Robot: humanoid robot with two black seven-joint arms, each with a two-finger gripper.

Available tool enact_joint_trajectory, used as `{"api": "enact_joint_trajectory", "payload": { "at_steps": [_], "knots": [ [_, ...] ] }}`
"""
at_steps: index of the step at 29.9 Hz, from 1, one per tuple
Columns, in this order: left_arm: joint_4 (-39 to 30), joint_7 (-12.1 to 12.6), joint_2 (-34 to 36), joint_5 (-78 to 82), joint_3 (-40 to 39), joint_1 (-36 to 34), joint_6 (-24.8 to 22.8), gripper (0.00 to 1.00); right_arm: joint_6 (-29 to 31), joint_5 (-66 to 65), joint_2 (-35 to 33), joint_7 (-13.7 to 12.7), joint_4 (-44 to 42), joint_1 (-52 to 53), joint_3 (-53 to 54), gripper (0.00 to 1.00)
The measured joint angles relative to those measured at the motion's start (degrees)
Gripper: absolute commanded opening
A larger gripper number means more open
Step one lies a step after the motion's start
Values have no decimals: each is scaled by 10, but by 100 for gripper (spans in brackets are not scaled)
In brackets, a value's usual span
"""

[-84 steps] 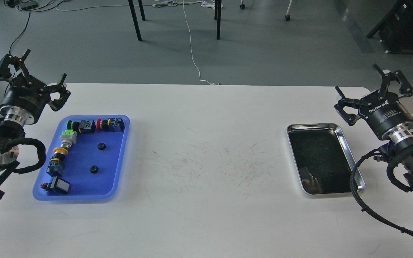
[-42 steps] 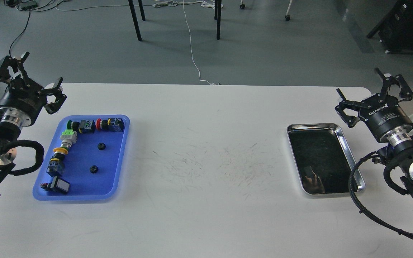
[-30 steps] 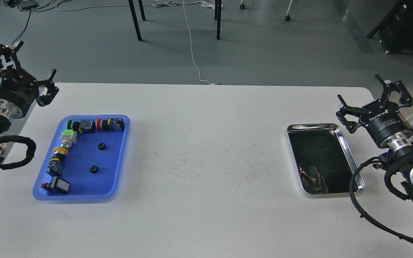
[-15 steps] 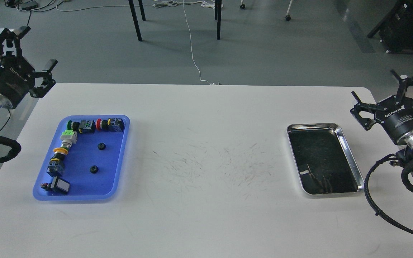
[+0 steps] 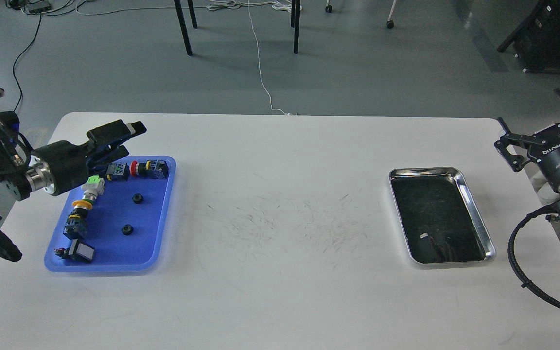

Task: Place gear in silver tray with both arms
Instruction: 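Reach the left gripper down into the blue tray toward a black gear, then close the left gripper on the small black gear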

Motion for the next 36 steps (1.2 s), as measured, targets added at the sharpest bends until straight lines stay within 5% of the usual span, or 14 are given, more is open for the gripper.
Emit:
{"api": "enact_joint_trajectory", "payload": {
  "at_steps": [11,36],
  "knots": [
    [3,-5,-5,440,17,5,29,95,-1,-1,-8,1,-11,6,9,99],
    [145,-21,-90,472,163,-48,118,85,1,0,-16,4,-9,6,32,99]
  ]
}}
